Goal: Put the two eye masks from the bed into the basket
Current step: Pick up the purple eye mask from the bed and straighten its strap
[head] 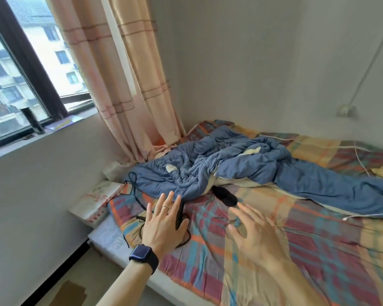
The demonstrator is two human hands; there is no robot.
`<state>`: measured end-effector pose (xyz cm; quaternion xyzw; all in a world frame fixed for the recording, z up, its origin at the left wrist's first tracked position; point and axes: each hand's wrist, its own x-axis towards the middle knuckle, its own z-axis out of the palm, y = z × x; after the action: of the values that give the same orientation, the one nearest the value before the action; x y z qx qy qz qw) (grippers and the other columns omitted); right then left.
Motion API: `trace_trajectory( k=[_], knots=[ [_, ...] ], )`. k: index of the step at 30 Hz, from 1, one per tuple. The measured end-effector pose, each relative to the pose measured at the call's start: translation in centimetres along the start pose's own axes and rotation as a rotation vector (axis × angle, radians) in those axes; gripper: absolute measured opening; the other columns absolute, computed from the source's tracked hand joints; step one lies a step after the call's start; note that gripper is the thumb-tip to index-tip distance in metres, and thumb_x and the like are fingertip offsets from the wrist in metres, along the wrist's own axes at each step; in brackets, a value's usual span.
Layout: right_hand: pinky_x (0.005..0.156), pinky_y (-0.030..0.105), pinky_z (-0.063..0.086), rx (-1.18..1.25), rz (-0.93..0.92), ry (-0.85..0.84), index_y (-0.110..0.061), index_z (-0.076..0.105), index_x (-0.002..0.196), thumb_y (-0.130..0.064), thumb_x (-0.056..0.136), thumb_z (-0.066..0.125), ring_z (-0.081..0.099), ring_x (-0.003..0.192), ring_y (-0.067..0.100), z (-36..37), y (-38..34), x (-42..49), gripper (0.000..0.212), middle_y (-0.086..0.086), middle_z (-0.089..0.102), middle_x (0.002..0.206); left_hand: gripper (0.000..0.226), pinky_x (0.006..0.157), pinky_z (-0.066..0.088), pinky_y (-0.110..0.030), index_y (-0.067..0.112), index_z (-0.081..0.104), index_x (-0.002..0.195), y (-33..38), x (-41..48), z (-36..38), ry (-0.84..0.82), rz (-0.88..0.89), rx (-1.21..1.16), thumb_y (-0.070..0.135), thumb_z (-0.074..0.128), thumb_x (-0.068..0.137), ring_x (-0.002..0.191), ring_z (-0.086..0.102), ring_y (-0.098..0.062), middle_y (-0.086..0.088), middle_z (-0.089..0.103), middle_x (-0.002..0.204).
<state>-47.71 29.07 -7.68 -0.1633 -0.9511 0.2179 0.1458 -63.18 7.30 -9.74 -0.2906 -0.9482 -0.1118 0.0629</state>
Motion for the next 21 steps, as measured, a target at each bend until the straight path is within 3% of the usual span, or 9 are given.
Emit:
trace_trajectory(
  k=[5,11,16,21],
  knots=[
    [0.112,0.025,0.025,0.018,0.025,-0.047,-0.034,0.051,0.141,-0.045,0.094,0.055,0.031,0.143,0.009,2.0,1.4,8.1,0.049,-0.01,0.044,0.152,0.073,0.12,-0.002,-0.049,0.033,0.013,0.155,-1.9,8.0,1.9,-0.056,-0.002,0.017,0.063,0.032,0.092,0.152,-0.003,-0.019,0.005,0.008,0.166],
    [0.108,0.027,0.03,-0.005,0.118,-0.076,-0.031,0.058,0.136,-0.041,0.09,0.063,0.041,0.139,0.014,6.5,3.1,14.9,0.046,-0.008,0.052,0.147,0.074,0.121,0.006,-0.053,0.031,0.013,0.155,-5.2,16.0,7.0,-0.157,0.022,0.003,0.063,0.03,0.09,0.152,0.0,-0.021,0.004,0.01,0.166],
    [0.113,0.037,0.035,-0.006,0.203,-0.184,-0.025,0.057,0.137,-0.038,0.092,0.06,0.042,0.138,0.017,12.9,5.4,19.9,0.047,-0.003,0.053,0.145,0.074,0.12,0.003,-0.055,0.029,0.012,0.156,-8.7,23.7,14.2,-0.325,0.084,-0.013,0.059,0.034,0.091,0.152,-0.001,-0.023,0.002,0.008,0.166],
    [0.109,0.032,0.038,0.014,0.413,-0.295,-0.024,0.057,0.136,-0.037,0.091,0.061,0.048,0.132,0.016,21.0,8.5,25.0,0.047,-0.004,0.056,0.142,0.075,0.12,0.001,-0.055,0.027,0.014,0.156,-12.4,32.0,24.0,-0.518,0.135,-0.023,0.059,0.035,0.091,0.152,-0.002,-0.025,0.0,0.008,0.166]
  ],
)
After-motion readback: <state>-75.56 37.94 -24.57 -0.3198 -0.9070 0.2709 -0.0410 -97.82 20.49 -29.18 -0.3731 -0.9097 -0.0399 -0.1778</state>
